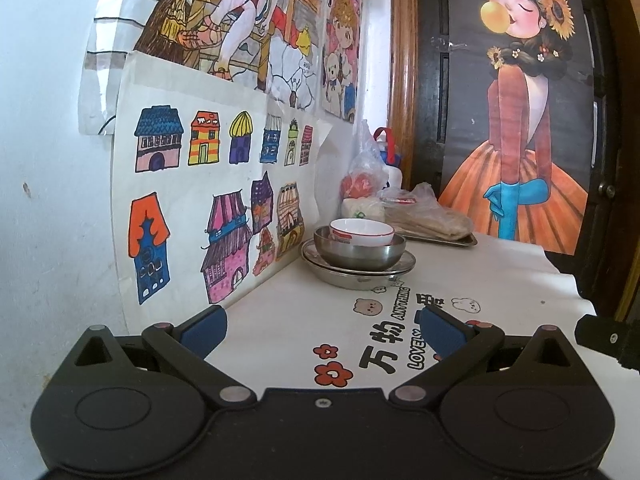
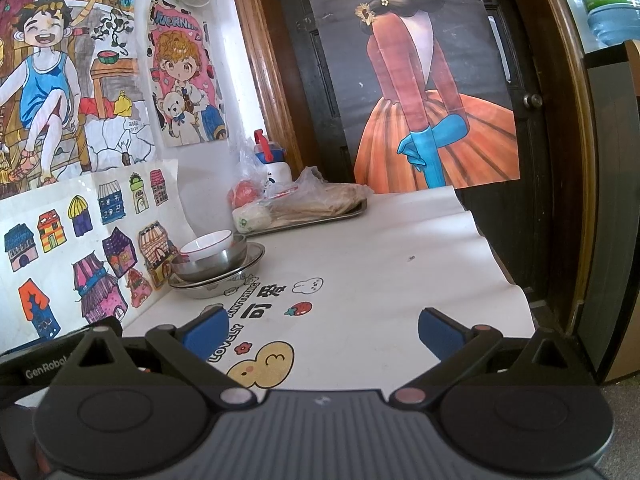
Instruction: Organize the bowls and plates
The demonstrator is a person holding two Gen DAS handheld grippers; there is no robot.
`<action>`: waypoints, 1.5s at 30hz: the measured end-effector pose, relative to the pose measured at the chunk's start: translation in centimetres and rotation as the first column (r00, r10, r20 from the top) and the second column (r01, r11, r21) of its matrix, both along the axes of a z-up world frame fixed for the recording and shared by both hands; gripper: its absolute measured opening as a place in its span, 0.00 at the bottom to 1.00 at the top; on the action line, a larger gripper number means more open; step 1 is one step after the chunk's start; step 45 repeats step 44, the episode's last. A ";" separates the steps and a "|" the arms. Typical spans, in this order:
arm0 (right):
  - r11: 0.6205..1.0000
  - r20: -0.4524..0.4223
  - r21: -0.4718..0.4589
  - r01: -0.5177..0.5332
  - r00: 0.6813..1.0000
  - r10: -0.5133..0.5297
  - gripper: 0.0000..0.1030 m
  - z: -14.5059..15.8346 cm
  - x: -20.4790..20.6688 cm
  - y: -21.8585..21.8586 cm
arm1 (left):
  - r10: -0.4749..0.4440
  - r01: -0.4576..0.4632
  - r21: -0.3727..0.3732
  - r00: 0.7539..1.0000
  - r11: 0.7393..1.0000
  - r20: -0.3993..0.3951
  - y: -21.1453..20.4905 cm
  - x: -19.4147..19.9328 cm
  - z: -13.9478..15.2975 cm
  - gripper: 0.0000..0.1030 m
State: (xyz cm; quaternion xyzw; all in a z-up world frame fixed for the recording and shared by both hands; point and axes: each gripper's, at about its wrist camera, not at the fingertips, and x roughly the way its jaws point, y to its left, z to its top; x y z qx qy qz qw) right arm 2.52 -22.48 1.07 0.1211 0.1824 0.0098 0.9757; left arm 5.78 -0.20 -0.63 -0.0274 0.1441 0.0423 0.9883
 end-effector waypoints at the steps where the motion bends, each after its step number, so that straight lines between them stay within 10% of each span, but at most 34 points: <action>1: 1.000 0.000 0.000 0.001 1.000 -0.001 1.00 0.0 0.0 0.0 | 0.001 -0.001 0.001 1.000 1.000 0.001 0.0 0.0 0.0 0.99; 45: 1.000 -0.014 0.000 -0.017 1.000 0.017 1.00 -0.5 0.5 0.7 | -0.014 0.014 0.001 0.999 1.000 -0.032 -0.1 0.5 -0.3 0.99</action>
